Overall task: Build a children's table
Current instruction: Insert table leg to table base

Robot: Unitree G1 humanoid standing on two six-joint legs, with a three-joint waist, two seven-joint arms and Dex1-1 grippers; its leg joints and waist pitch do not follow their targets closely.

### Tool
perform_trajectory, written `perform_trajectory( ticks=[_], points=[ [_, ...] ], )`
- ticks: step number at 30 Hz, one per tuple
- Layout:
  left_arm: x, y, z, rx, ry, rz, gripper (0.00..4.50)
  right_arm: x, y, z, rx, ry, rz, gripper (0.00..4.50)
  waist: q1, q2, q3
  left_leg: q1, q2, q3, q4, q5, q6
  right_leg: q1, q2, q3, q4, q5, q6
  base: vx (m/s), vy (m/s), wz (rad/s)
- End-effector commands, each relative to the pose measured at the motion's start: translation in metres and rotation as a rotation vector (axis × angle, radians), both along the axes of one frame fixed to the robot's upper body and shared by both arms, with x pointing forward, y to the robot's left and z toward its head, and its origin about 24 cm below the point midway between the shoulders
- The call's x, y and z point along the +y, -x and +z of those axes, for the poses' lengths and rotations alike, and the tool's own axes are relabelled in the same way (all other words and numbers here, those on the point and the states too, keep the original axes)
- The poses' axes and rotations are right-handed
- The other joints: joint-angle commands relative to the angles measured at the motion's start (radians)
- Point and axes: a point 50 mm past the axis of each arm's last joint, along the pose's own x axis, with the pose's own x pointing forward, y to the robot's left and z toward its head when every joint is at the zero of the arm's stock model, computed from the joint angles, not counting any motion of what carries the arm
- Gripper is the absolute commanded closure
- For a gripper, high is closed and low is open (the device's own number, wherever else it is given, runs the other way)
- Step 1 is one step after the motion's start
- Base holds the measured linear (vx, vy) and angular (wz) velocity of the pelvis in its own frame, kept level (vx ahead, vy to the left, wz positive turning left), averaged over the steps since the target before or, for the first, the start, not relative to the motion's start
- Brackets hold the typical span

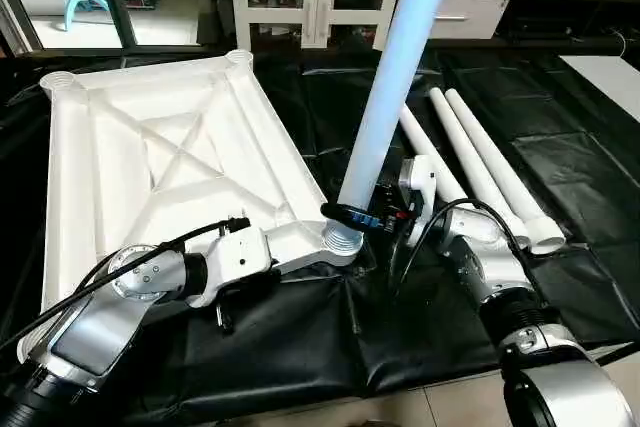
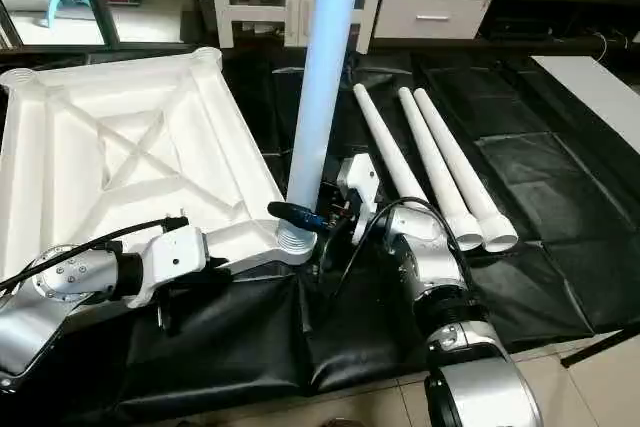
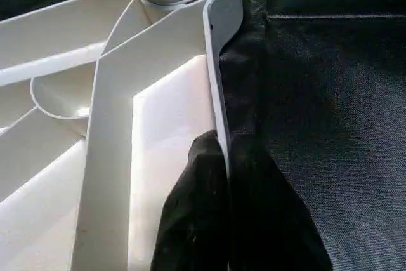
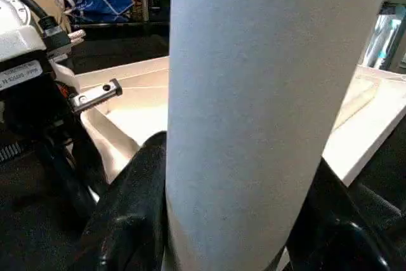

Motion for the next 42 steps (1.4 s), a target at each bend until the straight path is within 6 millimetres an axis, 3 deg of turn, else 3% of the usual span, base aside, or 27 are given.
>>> perform_trajectory(
  ticks=[1,10,13,17,19,20,21,23,24,25,26,28,29,30,31,32,33,34,35,36,37,38,40,41,42],
  points=[
    [0.005,0.002,-0.005,0.021,-0.056,-0.013,4.5,-0.015,0.018,-0.048,0.209,0.125,-0.064,2.63,-0.004,0.026,-0.022,0.017,0.074,-0.045,-0.103,-0.452,-0.038,-0.007,-0.087,0.061,-0.098,-0.423,-0.212,0.0,0.0,0.0],
    [0.005,0.0,-0.005,0.025,-0.046,0.011,4.5,-0.013,0.021,-0.051,0.188,0.101,-0.106,2.63,-0.005,0.03,-0.019,0.019,0.074,-0.048,-0.108,-0.491,-0.047,-0.012,-0.087,0.062,-0.103,-0.455,-0.201,0.0,0.0,0.0],
    [0.002,-0.001,-0.005,0.031,-0.024,0.043,4.5,-0.012,0.018,-0.053,0.188,0.113,-0.191,2.63,-0.006,0.029,-0.017,0.021,0.074,-0.051,-0.109,-0.514,-0.053,-0.016,-0.089,0.063,-0.107,-0.51,-0.182,0.0,0.0,0.0],
    [-0.004,-0.008,-0.008,0.017,0.003,0.137,4.5,-0.011,0.015,-0.059,0.215,0.13,-0.31,2.63,-0.009,0.03,-0.007,0.029,0.07,-0.062,-0.11,-0.607,-0.066,-0.031,-0.09,0.058,-0.125,-0.67,-0.119,0.0,0.0,0.0],
    [-0.013,-0.02,-0.011,0.001,0.057,0.268,4.5,-0.006,0.014,-0.065,0.223,0.155,-0.424,2.63,-0.013,0.031,-0.003,0.034,0.068,-0.067,-0.115,-0.638,-0.076,-0.033,-0.087,0.049,-0.134,-0.708,-0.093,-0.058,0.023,-0.06],
    [-0.016,-0.022,-0.011,-0.002,0.07,0.294,4.5,-0.005,0.014,-0.065,0.223,0.156,-0.441,2.63,-0.013,0.029,-0.006,0.043,0.065,-0.068,-0.114,-0.646,-0.076,-0.033,-0.086,0.043,-0.143,-0.715,-0.08,-0.064,0.029,-0.06],
    [-0.019,-0.025,-0.01,-0.016,0.08,0.321,4.5,-0.002,0.013,-0.066,0.217,0.161,-0.465,2.63,-0.014,0.031,-0.005,0.045,0.064,-0.068,-0.115,-0.652,-0.074,-0.033,-0.086,0.041,-0.145,-0.714,-0.077,-0.071,0.039,-0.08],
    [-0.025,-0.029,-0.009,-0.029,0.089,0.355,4.5,0.001,0.013,-0.067,0.21,0.173,-0.504,2.63,-0.023,0.034,-0.002,0.034,0.065,-0.078,-0.129,-0.678,-0.069,-0.017,-0.088,0.026,-0.149,-0.687,-0.07,-0.067,0.049,-0.13],
    [-0.032,-0.033,-0.008,-0.038,0.096,0.388,4.5,0.005,0.012,-0.068,0.205,0.189,-0.551,2.63,-0.026,0.037,0.003,0.036,0.067,-0.077,-0.134,-0.694,-0.075,-0.018,-0.085,0.022,-0.151,-0.673,-0.071,-0.063,0.053,-0.12],
    [-0.035,-0.036,-0.008,-0.045,0.1,0.407,4.5,0.006,0.011,-0.069,0.207,0.196,-0.578,2.63,-0.031,0.044,0.007,0.041,0.067,-0.078,-0.144,-0.738,-0.087,-0.017,-0.074,0.008,-0.149,-0.623,-0.073,-0.064,0.056,-0.06],
    [-0.042,-0.04,-0.006,-0.057,0.118,0.445,4.5,0.008,0.009,-0.07,0.222,0.208,-0.632,2.63,-0.034,0.047,0.006,0.044,0.067,-0.075,-0.154,-0.779,-0.09,-0.009,-0.066,-0.006,-0.141,-0.556,-0.078,-0.064,0.056,-0.06],
    [-0.053,-0.046,-0.001,-0.075,0.149,0.497,4.5,0.009,0.004,-0.072,0.255,0.221,-0.742,2.63,-0.038,0.051,0.013,0.036,0.073,-0.067,-0.178,-0.818,-0.091,0.004,-0.054,-0.023,-0.129,-0.5,-0.084,-0.084,0.05,-0.03],
    [-0.059,-0.049,0.001,-0.089,0.164,0.527,4.5,0.009,0.002,-0.074,0.288,0.225,-0.791,2.64,-0.015,0.057,0.008,-0.023,0.091,-0.035,-0.25,-0.862,-0.086,0.072,-0.029,-0.041,0.0,-0.328,-0.09,-0.102,0.043,-0.02],
    [-0.064,-0.052,0.003,-0.09,0.174,0.547,4.5,0.011,0.0,-0.074,0.323,0.215,-0.838,2.64,0.017,0.066,0.02,-0.073,0.102,-0.002,-0.305,-0.906,-0.097,0.098,-0.015,-0.047,0.083,-0.285,-0.085,-0.117,-0.024,0.23],
    [-0.068,-0.053,0.004,-0.088,0.18,0.558,4.5,0.012,-0.001,-0.075,0.345,0.209,-0.868,2.64,0.07,0.043,0.002,-0.032,0.082,0.071,-0.284,-0.739,-0.084,0.054,-0.025,0.007,0.087,-0.338,-0.06,0.015,-0.114,0.28],
    [-0.068,-0.053,0.004,-0.088,0.18,0.558,4.5,0.012,-0.001,-0.075,0.345,0.209,-0.868,2.64,0.024,-0.039,-0.018,0.145,0.025,0.013,0.027,-0.384,-0.056,-0.122,-0.143,0.063,-0.167,-0.913,-0.012,0.015,-0.114,0.28],
    [-0.074,-0.055,0.006,-0.092,0.188,0.564,4.5,0.016,-0.002,-0.074,0.373,0.199,-0.889,2.64,0.021,-0.013,-0.005,-0.026,-0.037,-0.107,0.051,-0.029,0.058,0.028,-0.186,0.15,-0.168,-0.982,-0.044,0.107,-0.071,-0.26],
    [-0.077,-0.056,0.007,-0.094,0.192,0.558,4.5,0.019,-0.004,-0.073,0.384,0.19,-0.895,2.64,0.032,-0.007,-0.005,-0.068,-0.03,-0.121,0.037,0.005,0.041,0.076,-0.186,0.129,-0.141,-0.876,-0.05,0.043,0.024,-0.31],
    [-0.082,-0.056,0.01,-0.098,0.19,0.554,4.5,0.025,-0.007,-0.069,0.396,0.179,-0.911,2.64,0.037,0.025,-0.006,-0.017,0.037,-0.114,-0.061,-0.056,-0.027,0.027,-0.116,0.084,-0.095,-0.526,-0.113,0.043,0.024,-0.31],
    [-0.082,-0.056,0.01,-0.098,0.19,0.554,4.5,0.025,-0.007,-0.069,0.396,0.179,-0.911,2.64,0.018,0.027,-0.017,0.021,0.042,-0.097,-0.071,-0.057,-0.044,0.008,-0.08,0.057,-0.077,-0.309,-0.14,0.0,0.0,0.0],
    [-0.082,-0.056,0.01,-0.098,0.19,0.554,4.5,0.025,-0.007,-0.069,0.396,0.179,-0.911,2.64,0.006,0.024,-0.003,0.026,0.05,-0.094,-0.099,-0.197,-0.043,-0.003,-0.044,0.047,-0.063,-0.248,-0.158,-0.085,-0.011,0.21],
    [-0.078,-0.057,0.009,-0.104,0.167,0.572,4.5,0.026,-0.009,-0.067,0.377,0.201,-0.954,2.64,-0.017,0.039,-0.01,0.034,0.054,-0.077,-0.11,-0.412,-0.055,-0.004,-0.05,0.048,-0.073,-0.222,-0.197,-0.085,-0.011,0.21],
    [-0.077,-0.058,0.009,-0.104,0.164,0.575,4.5,0.025,-0.009,-0.067,0.37,0.203,-0.961,2.64,-0.026,0.033,-0.006,0.015,0.045,-0.076,-0.113,-0.49,-0.05,0.003,-0.067,0.049,-0.091,-0.375,-0.172,0.0,0.0,0.0],
    [-0.075,-0.058,0.008,-0.106,0.159,0.58,4.5,0.026,-0.01,-0.066,0.361,0.202,-0.964,2.64,-0.029,0.031,-0.011,0.017,0.043,-0.077,-0.111,-0.504,-0.048,0.0,-0.073,0.05,-0.102,-0.441,-0.147,0.0,0.0,0.0],
    [-0.074,-0.058,0.008,-0.108,0.157,0.581,4.5,0.026,-0.01,-0.065,0.358,0.201,-0.962,2.64,-0.029,0.031,-0.012,0.016,0.043,-0.076,-0.111,-0.493,-0.046,0.0,-0.076,0.051,-0.106,-0.45,-0.139,0.0,0.0,0.0]
  ],
)
